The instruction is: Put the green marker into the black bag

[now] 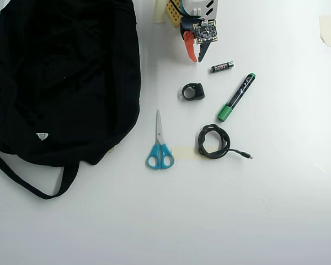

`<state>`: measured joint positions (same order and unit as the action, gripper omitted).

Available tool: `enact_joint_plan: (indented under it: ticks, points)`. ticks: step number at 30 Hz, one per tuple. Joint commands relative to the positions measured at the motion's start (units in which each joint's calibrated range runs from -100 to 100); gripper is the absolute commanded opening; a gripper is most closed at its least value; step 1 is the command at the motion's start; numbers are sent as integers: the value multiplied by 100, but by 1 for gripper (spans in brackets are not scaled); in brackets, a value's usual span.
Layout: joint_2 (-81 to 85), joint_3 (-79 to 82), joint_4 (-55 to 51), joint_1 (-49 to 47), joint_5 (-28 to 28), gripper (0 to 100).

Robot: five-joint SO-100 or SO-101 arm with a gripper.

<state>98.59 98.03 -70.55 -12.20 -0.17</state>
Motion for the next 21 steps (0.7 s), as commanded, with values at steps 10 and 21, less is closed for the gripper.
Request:
enact_joint_plan:
  ticks: [10,21]
  points:
    - [42,125,-129,-22,-25,2]
    - [42,125,-103,-29,1,2]
